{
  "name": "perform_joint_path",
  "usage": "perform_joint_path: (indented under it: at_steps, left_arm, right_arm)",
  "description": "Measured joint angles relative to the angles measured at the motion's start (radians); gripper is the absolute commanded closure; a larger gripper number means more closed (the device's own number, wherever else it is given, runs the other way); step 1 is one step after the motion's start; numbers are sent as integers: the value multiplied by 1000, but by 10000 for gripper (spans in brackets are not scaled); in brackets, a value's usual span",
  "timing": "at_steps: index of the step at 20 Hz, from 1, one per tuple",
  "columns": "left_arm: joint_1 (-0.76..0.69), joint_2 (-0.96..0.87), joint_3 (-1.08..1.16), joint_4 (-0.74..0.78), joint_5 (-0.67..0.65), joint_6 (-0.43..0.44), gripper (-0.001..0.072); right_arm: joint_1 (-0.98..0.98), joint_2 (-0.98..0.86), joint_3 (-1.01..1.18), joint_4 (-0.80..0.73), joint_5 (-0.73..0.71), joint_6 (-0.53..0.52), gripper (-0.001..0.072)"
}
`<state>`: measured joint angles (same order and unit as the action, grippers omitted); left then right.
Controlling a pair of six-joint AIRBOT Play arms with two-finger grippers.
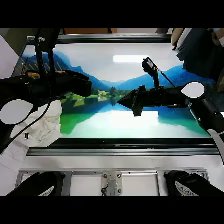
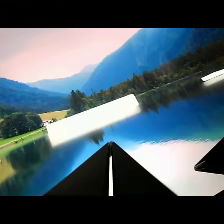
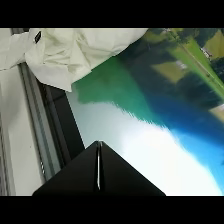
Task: Fold the clothes and pants, and hang the long-sleeved shirts on hangers.
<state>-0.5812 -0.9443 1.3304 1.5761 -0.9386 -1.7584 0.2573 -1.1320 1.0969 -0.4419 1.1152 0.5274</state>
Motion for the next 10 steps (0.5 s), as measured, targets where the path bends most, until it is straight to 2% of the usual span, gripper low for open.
perform_joint_path:
  at_steps: [10]
  left_arm:
    - [0,0,0,0,21,0,694]
  right_arm:
    - [0,0,0,0,0,0,700]
